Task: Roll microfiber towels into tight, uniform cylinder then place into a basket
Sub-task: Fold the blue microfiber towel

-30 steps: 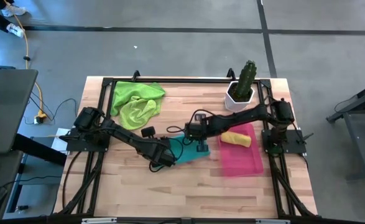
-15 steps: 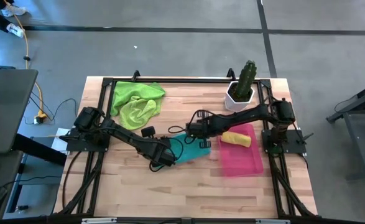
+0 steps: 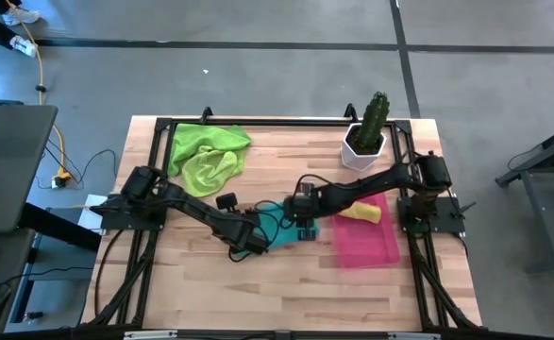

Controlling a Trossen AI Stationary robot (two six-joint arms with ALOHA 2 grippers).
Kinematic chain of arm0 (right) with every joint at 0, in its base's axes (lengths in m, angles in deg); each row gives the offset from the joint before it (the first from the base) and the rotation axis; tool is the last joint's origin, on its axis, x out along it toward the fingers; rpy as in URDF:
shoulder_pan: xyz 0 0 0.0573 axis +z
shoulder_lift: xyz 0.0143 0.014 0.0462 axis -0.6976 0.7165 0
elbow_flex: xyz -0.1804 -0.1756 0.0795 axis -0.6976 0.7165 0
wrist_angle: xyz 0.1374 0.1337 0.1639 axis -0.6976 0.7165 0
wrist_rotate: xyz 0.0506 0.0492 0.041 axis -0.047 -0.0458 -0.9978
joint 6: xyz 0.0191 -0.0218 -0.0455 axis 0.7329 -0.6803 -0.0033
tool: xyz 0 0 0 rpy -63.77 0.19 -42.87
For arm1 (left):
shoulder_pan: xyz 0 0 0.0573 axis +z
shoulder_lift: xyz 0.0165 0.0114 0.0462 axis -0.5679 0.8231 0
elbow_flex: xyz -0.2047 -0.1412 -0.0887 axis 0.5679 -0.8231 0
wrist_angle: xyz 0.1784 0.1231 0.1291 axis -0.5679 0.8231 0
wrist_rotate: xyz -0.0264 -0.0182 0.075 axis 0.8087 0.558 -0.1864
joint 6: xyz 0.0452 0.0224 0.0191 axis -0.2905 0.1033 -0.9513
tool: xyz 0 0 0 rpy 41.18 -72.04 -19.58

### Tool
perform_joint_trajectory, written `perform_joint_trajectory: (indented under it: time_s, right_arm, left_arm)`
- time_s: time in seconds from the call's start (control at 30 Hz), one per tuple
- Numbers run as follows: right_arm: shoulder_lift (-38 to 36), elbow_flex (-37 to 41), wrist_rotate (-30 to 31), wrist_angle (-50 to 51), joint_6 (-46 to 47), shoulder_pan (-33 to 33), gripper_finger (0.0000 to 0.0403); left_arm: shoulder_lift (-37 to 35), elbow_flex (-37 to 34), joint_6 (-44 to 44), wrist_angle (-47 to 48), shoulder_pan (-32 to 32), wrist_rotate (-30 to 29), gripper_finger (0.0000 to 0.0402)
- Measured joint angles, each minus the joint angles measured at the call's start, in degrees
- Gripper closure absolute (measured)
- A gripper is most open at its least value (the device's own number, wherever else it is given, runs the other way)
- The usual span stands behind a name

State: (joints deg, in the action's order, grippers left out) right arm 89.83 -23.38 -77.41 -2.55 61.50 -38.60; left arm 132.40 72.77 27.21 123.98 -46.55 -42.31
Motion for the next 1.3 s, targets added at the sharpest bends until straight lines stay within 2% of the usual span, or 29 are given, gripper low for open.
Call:
perform_joint_trajectory:
  time_s: [0.1,0.3,0.47,0.57,0.77,0.9,1.1,1.2,1.3]
  right_arm:
    - [0.00,0.85,2.03,-1.69,1.60,0.58,0.0272]
    - [0.00,3.46,2.34,-3.85,4.73,0.48,0.0272]
    - [0.00,5.26,2.33,-5.01,5.58,0.50,0.0272]
    - [-0.12,6.80,2.42,-7.56,5.05,0.36,0.0272]
    - [-0.18,7.83,5.41,-9.62,2.26,0.37,0.0272]
    - [-0.05,7.89,8.79,-10.48,-1.76,0.16,0.0272]
    - [0.04,7.97,13.07,-14.08,-12.89,-3.35,0.0272]
    - [0.04,7.97,15.78,-18.61,-18.56,-6.33,0.0272]
    - [0.04,7.94,16.26,-23.40,-19.22,-9.24,0.0272]
  left_arm:
    - [0.82,0.00,0.00,-0.08,0.22,0.04,0.0401]
    - [1.21,0.00,2.56,-0.44,0.74,3.15,0.0389]
    - [1.00,0.00,7.13,-0.22,0.74,5.40,0.0355]
    - [0.97,0.02,6.68,0.32,0.59,6.37,0.0325]
    - [0.93,2.78,6.92,12.66,0.76,1.73,0.0281]
    - [0.86,5.30,7.53,18.60,0.73,3.38,0.0279]
    - [0.21,8.42,5.61,18.66,-2.37,12.84,0.0287]
    - [-0.02,9.75,3.04,14.30,-4.66,13.09,0.0293]
    - [0.03,10.76,0.04,10.15,-6.58,10.95,0.0298]
